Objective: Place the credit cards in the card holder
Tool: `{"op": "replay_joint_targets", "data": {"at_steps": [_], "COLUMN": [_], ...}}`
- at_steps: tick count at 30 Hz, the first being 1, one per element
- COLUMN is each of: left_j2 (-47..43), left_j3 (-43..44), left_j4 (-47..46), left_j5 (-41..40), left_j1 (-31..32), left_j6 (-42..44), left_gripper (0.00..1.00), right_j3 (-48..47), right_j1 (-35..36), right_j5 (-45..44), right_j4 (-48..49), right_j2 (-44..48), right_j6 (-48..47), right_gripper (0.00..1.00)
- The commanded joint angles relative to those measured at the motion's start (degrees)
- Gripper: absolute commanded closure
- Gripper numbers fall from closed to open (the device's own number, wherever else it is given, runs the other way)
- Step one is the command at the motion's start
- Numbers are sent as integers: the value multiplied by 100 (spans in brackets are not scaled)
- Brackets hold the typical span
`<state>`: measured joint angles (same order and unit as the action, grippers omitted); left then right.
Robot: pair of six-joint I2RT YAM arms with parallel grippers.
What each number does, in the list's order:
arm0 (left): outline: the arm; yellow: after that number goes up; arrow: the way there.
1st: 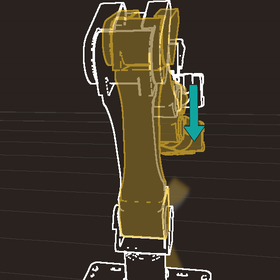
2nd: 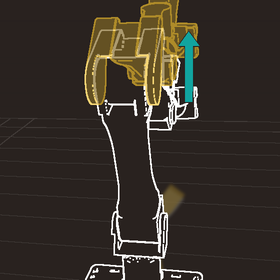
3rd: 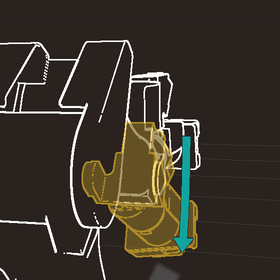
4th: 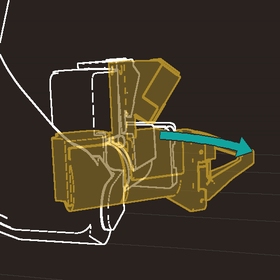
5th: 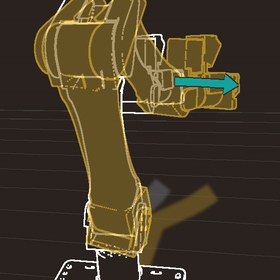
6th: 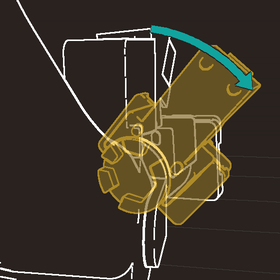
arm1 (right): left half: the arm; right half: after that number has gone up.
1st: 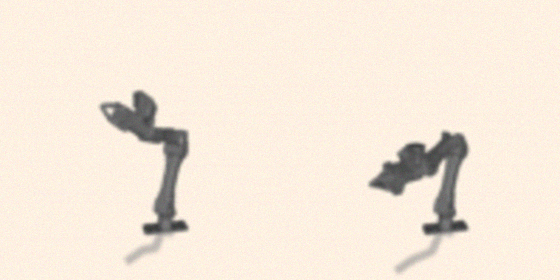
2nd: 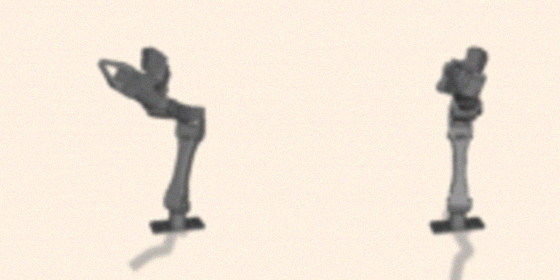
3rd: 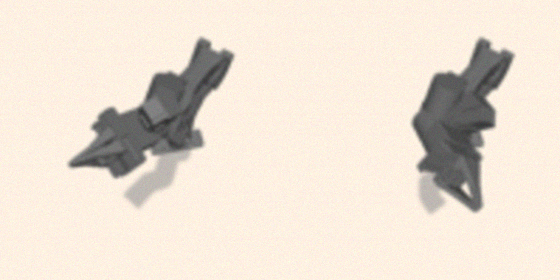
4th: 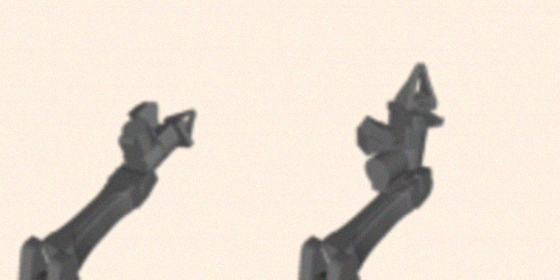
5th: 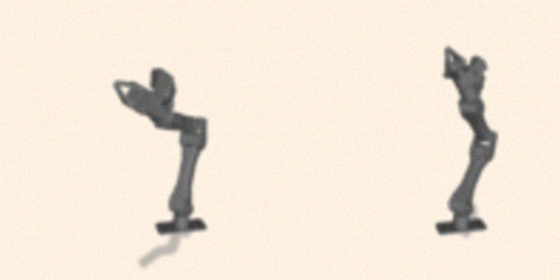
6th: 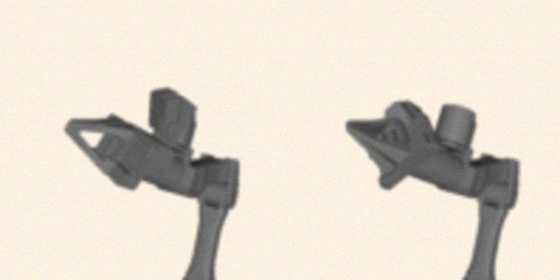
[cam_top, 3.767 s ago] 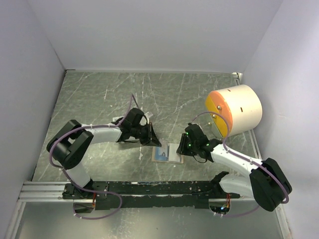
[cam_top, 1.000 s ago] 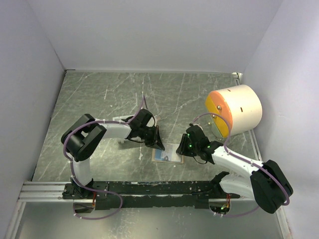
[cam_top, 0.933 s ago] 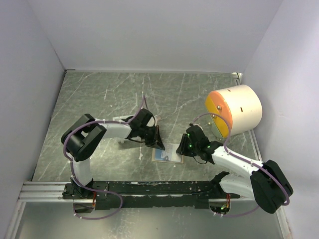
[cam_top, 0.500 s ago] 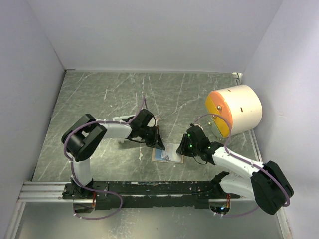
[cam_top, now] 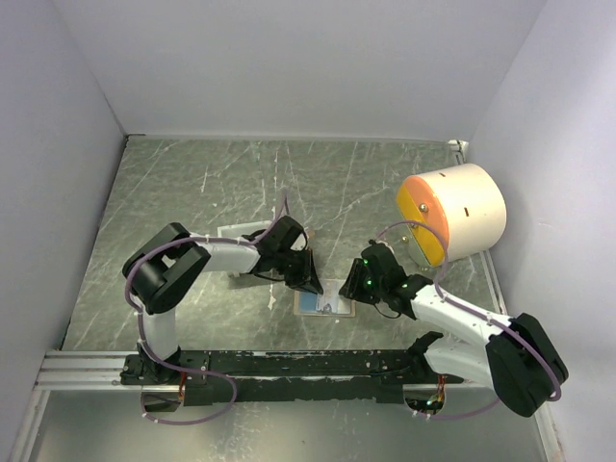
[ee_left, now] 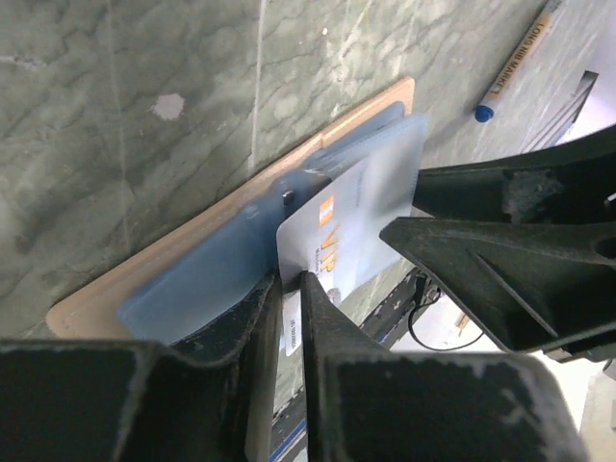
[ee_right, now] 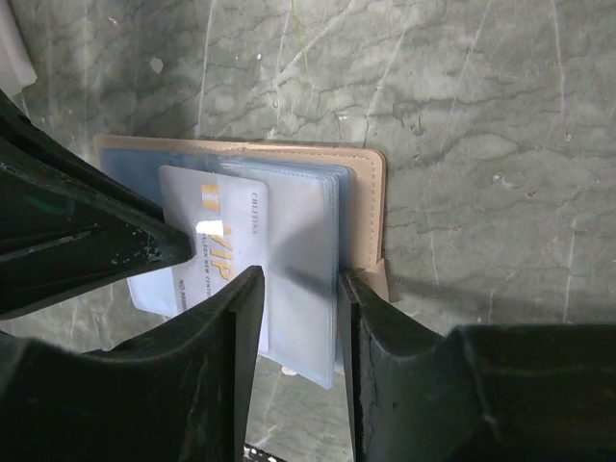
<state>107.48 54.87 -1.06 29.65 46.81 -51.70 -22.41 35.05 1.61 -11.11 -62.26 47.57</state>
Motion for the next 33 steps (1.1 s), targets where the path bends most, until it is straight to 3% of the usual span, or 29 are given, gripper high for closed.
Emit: {"op": "replay_joint_targets", "data": {"at_steps": [1, 9, 17, 22, 33], "left_j2": [43, -94, -165, -145, 3], "left_j3": [302, 665, 274, 90, 212], "left_j4": [471, 1018, 631, 399, 110], "left_j5": [-490, -813, -507, -370, -134], "left_j1": [108, 107, 118, 141, 358], "left_j6": [100, 149, -52, -178, -425], "left_gripper": [73, 62, 59, 77, 93], "right_j3": [-311, -681, -246, -67, 252], "right_j1": [24, 20, 27, 20, 20], "right_j5": [-117, -636, -370, -241, 31], "right_j4": [-661, -1491, -1121, -882, -413], "right_j2": [127, 583, 469, 332, 346], "right_j6": [-70, -234, -145, -89, 118], "right_gripper": [61, 61, 66, 69, 70]}}
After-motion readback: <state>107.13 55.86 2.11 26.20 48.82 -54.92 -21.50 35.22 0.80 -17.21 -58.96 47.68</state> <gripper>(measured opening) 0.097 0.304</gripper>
